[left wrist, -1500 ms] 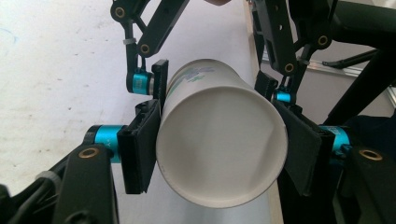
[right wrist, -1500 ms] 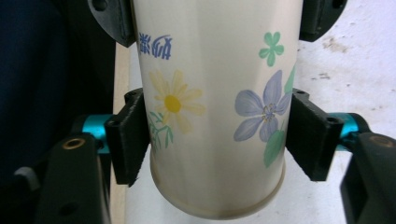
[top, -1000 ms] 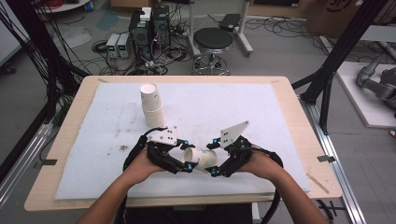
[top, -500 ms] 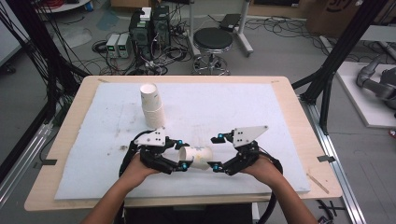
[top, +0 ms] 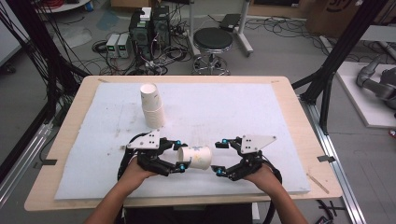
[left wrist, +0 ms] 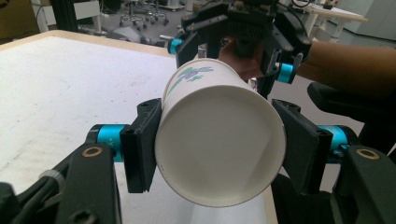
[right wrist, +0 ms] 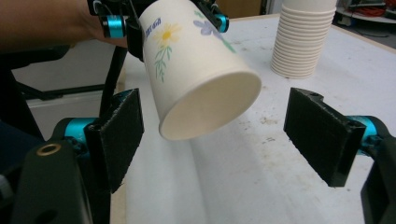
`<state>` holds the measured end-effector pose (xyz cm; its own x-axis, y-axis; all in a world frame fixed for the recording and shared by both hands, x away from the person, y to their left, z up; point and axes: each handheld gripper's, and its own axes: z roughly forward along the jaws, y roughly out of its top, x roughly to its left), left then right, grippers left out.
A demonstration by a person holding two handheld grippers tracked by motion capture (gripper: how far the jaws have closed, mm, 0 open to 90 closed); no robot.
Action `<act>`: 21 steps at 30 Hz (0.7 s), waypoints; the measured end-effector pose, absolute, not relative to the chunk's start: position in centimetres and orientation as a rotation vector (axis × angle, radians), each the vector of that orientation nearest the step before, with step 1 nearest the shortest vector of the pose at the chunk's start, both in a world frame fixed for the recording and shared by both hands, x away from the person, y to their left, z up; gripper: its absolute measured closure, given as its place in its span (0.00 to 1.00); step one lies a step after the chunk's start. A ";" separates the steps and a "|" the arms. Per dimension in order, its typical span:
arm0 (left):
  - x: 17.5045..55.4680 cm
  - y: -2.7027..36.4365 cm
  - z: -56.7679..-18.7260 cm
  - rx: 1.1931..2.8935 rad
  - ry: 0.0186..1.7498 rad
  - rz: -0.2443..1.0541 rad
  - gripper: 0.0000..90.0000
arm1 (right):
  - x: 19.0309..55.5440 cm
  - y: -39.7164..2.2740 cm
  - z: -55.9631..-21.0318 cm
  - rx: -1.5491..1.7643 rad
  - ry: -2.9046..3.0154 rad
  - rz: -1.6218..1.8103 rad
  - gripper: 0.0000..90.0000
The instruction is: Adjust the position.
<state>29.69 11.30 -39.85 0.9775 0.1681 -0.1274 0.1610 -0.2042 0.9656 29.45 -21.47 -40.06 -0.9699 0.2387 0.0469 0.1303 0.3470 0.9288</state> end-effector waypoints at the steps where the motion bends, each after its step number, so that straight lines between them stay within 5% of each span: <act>1: 29.6 11.3 -39.8 1.782 0.241 0.008 0.41 | 29.5 -21.5 -40.2 0.348 2.501 1.704 0.23; 21: 29.4 10.8 -39.6 1.739 0.202 -0.015 0.41 | 29.5 -20.9 -40.5 0.314 2.538 1.781 0.23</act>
